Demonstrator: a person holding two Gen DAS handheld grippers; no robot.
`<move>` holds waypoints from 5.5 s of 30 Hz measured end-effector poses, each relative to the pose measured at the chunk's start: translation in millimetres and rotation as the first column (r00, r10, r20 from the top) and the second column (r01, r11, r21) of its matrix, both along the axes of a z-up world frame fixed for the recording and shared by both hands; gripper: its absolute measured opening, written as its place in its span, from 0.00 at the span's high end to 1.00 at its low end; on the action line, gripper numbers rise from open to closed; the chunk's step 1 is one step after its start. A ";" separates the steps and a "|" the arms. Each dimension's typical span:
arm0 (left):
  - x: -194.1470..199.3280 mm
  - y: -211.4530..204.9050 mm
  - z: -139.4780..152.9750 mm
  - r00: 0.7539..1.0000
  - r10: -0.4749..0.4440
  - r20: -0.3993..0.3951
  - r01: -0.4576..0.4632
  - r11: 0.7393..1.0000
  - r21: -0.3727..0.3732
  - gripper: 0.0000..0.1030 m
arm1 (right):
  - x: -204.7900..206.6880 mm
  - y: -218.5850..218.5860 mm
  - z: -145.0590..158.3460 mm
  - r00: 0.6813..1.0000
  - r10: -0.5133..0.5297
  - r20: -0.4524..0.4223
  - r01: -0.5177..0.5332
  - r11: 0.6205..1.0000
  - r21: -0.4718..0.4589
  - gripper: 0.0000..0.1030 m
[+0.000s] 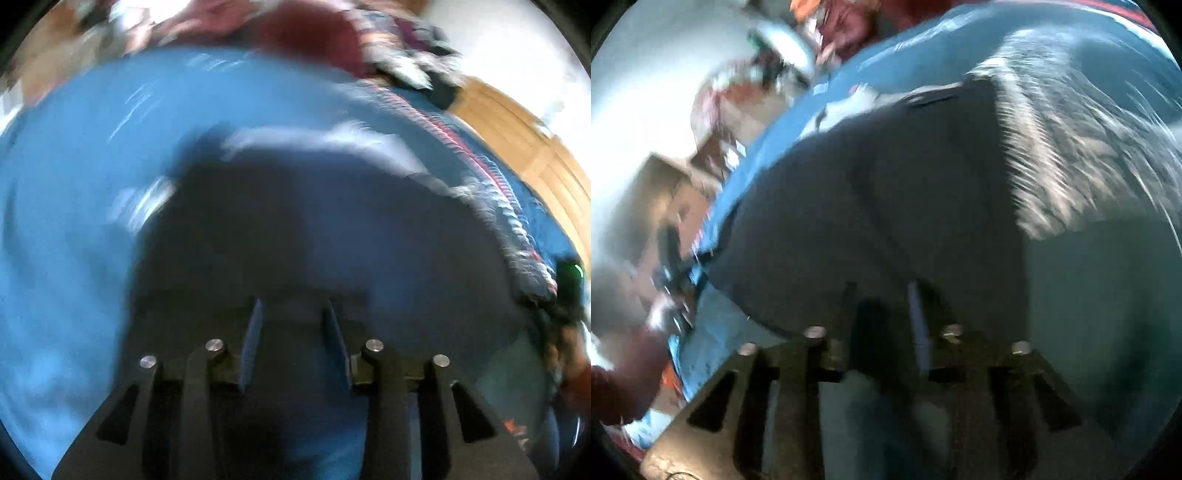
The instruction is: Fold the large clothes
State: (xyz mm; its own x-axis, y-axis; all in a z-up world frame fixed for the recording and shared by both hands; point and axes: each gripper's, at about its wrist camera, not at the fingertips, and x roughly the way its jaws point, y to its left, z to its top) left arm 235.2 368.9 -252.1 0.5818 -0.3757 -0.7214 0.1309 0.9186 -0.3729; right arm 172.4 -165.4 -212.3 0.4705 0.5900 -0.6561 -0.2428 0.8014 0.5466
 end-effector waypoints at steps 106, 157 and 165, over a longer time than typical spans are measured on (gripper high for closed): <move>-50.8 30.3 -13.1 0.845 0.532 -0.059 -0.517 0.783 -0.347 0.41 | 30.1 294.2 83.8 0.963 0.242 0.120 -0.256 0.959 0.123 0.34; -14.6 -353.7 84.8 0.897 -0.355 0.264 0.361 0.932 0.024 0.86 | 123.4 66.9 22.4 0.997 -0.031 -0.064 0.039 0.991 0.126 0.93; 7.9 -414.8 37.3 0.910 -0.397 0.120 0.400 0.917 0.003 0.79 | 135.5 25.7 -27.1 0.981 -0.056 -0.184 0.082 0.987 0.137 0.90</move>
State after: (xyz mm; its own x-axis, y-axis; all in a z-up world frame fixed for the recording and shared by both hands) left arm 243.0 -45.9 -214.8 0.4593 -0.6082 -0.6474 0.5277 0.7731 -0.3519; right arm 307.9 -139.7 -239.4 0.3960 0.6543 -0.6442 -0.0771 0.7228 0.6867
